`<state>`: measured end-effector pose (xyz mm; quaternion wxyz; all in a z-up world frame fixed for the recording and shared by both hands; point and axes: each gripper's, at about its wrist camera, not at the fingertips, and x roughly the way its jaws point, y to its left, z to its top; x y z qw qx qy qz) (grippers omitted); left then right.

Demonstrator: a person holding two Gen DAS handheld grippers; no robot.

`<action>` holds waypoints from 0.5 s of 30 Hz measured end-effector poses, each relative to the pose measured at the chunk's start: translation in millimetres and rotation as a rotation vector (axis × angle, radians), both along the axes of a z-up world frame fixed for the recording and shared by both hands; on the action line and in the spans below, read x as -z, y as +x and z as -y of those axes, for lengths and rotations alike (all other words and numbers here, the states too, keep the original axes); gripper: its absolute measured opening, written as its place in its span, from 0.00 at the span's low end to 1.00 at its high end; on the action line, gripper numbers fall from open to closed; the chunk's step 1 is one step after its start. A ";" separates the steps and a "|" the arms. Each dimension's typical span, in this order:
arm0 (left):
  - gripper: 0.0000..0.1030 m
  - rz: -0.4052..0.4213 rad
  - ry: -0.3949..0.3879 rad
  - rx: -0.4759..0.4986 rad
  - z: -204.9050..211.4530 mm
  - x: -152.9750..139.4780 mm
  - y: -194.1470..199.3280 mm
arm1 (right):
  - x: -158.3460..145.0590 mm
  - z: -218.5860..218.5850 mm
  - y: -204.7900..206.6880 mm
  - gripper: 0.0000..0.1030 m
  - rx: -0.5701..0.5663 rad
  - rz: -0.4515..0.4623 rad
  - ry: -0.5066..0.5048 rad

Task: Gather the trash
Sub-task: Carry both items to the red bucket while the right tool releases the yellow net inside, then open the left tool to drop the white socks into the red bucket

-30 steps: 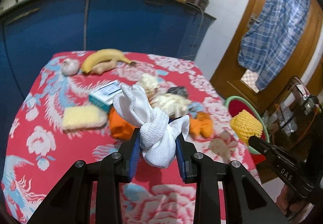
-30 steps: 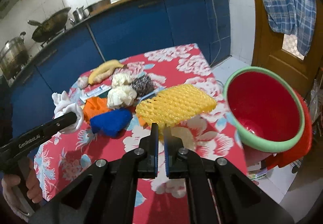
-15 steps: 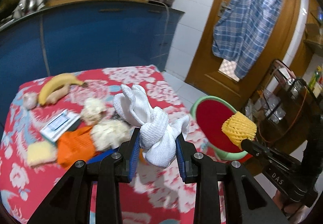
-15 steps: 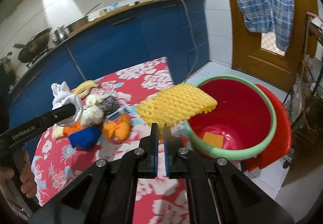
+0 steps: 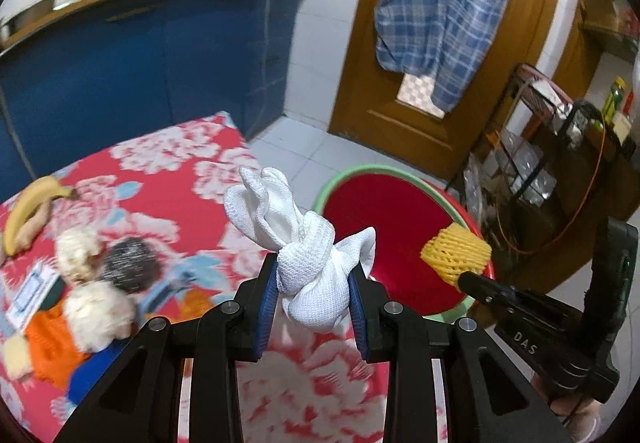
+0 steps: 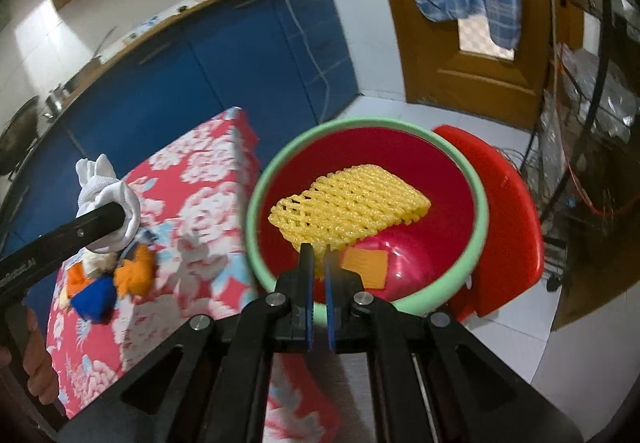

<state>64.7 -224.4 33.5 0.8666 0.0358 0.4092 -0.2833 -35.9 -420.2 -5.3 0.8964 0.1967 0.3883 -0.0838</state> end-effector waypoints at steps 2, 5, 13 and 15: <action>0.32 -0.016 0.014 0.022 15.0 7.3 4.4 | 6.1 9.4 3.3 0.08 0.012 -0.014 0.013; 0.32 -0.040 0.039 0.054 35.5 19.8 12.4 | 14.9 22.2 8.8 0.10 0.032 -0.032 0.032; 0.35 -0.100 0.078 0.114 69.9 44.9 23.4 | 31.3 44.8 16.5 0.19 0.065 -0.064 0.063; 0.38 -0.092 0.101 0.123 77.9 48.4 25.5 | 34.0 48.5 15.8 0.24 0.078 -0.067 0.068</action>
